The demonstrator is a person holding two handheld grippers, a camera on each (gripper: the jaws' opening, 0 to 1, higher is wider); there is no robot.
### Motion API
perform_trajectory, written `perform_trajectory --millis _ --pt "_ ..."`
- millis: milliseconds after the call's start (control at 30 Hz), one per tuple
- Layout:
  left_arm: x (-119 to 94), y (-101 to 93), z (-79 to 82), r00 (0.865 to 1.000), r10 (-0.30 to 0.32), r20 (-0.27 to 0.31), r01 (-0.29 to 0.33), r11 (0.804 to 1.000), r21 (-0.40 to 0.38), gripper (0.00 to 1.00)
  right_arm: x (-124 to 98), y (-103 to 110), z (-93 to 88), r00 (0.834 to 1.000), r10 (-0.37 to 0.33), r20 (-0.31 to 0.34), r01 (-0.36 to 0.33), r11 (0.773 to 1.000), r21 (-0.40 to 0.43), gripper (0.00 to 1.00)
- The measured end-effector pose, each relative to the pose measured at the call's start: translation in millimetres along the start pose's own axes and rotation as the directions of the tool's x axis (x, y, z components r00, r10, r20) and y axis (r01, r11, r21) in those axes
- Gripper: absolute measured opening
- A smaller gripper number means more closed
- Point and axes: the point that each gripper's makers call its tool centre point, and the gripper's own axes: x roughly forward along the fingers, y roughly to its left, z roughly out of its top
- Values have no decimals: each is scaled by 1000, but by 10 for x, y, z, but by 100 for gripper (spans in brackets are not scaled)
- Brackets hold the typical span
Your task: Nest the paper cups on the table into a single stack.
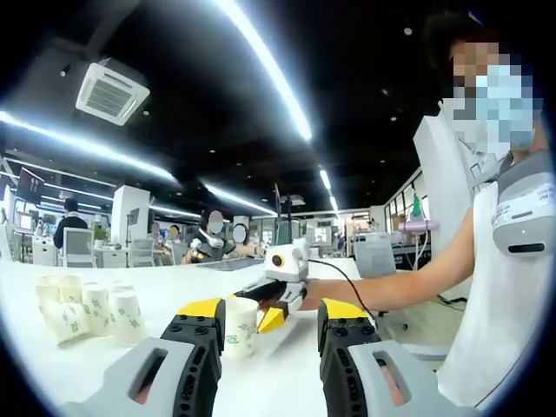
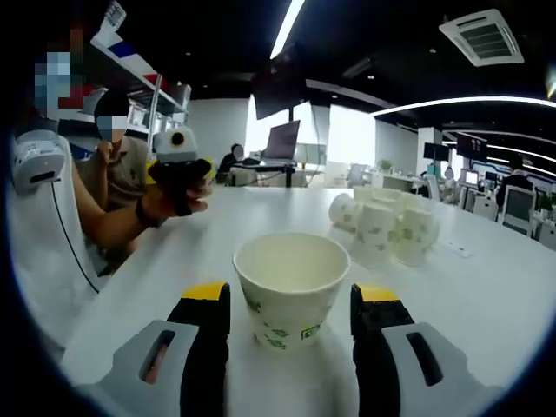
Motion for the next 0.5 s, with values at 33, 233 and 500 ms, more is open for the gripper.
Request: perform_trajectory --millis 33,233,500 --pt "-13 -11 16 1000 1 3 -1 1000 3 45 43 15 -16 1000 6 -8 -6 1000 -8 53" --pt "-118 -21 87 1000 12 18 -12 1000 12 45 155 188 46 999 42 -4 -42 999 -20 47" --pt "-235 -29 86 999 34 40 -34 999 1 45 376 590 239 990 134 47 -133 991 -22 47"
